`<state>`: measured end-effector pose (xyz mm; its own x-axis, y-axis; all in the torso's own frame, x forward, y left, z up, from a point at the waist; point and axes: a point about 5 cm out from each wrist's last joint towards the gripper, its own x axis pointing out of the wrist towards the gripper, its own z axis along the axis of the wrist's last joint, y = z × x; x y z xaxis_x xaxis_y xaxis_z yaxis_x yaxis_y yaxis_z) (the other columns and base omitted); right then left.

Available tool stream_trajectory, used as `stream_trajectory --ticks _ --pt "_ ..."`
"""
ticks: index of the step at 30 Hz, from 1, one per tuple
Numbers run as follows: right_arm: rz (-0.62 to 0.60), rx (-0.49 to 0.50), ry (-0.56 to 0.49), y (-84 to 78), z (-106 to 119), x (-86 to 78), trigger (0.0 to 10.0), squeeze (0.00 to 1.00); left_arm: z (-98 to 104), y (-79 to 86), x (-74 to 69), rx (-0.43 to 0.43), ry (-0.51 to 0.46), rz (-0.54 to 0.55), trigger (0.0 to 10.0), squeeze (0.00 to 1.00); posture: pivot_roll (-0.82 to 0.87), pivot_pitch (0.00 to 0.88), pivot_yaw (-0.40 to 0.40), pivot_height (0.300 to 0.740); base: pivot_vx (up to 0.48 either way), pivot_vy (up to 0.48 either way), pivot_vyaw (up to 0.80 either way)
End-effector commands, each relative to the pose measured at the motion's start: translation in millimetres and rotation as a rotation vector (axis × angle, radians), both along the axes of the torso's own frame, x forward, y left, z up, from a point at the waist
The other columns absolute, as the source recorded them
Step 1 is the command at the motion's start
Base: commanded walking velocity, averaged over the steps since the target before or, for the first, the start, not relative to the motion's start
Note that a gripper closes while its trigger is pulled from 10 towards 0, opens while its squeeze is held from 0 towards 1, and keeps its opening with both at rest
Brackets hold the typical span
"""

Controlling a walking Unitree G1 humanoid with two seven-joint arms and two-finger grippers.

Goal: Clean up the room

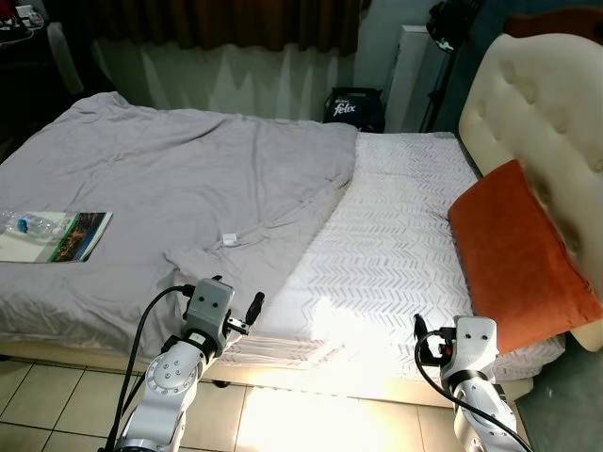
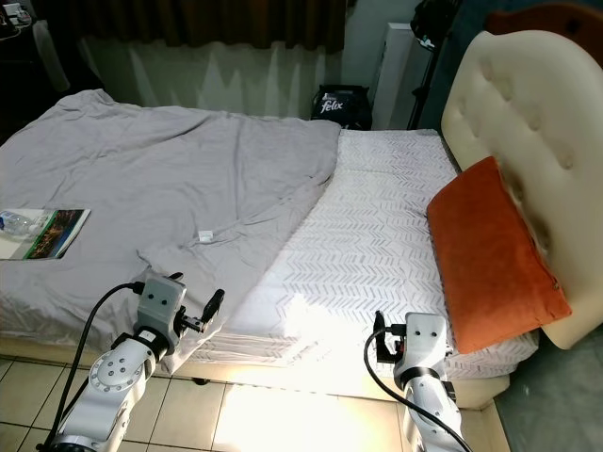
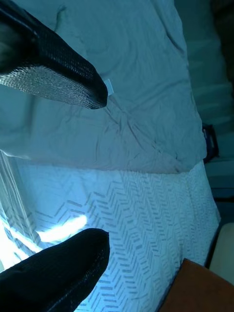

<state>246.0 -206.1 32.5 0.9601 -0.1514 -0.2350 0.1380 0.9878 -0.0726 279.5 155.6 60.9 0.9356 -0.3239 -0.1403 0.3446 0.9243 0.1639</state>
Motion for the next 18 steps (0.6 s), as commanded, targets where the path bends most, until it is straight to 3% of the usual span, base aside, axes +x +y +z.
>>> stream_trajectory --ticks 1,3,7,11,18 --pt "0.000 0.000 -0.001 -0.1 0.4 0.8 10.0 0.00 0.1 -1.6 0.4 0.008 0.000 -0.006 10.0 0.00 -0.07 0.006 -0.022 0.740 0.000 0.000 -0.80" --pt "0.000 0.002 -0.003 -0.2 0.3 1.3 10.0 0.00 -0.2 -2.0 0.5 0.009 -0.001 -0.006 10.0 0.00 -0.07 0.006 -0.022 0.740 0.000 0.000 -0.80" --pt "-0.018 0.034 -0.006 0.6 0.0 8.9 10.0 0.00 4.0 -0.9 3.7 -0.020 -0.004 0.001 10.0 0.00 -0.05 0.000 -0.023 0.740 0.469 0.000 -0.80" --pt "-0.024 0.031 -0.008 -0.5 -0.2 9.8 10.0 0.00 3.0 -0.1 5.4 -0.002 -0.002 0.020 10.0 0.00 -0.05 0.000 -0.025 0.740 0.000 0.000 -0.80" --pt "-0.040 0.045 -0.058 -3.5 6.8 12.9 10.0 0.00 5.8 -2.0 4.3 -0.091 0.014 0.085 10.0 0.00 -0.04 0.000 -0.032 0.740 0.000 0.000 -0.80"
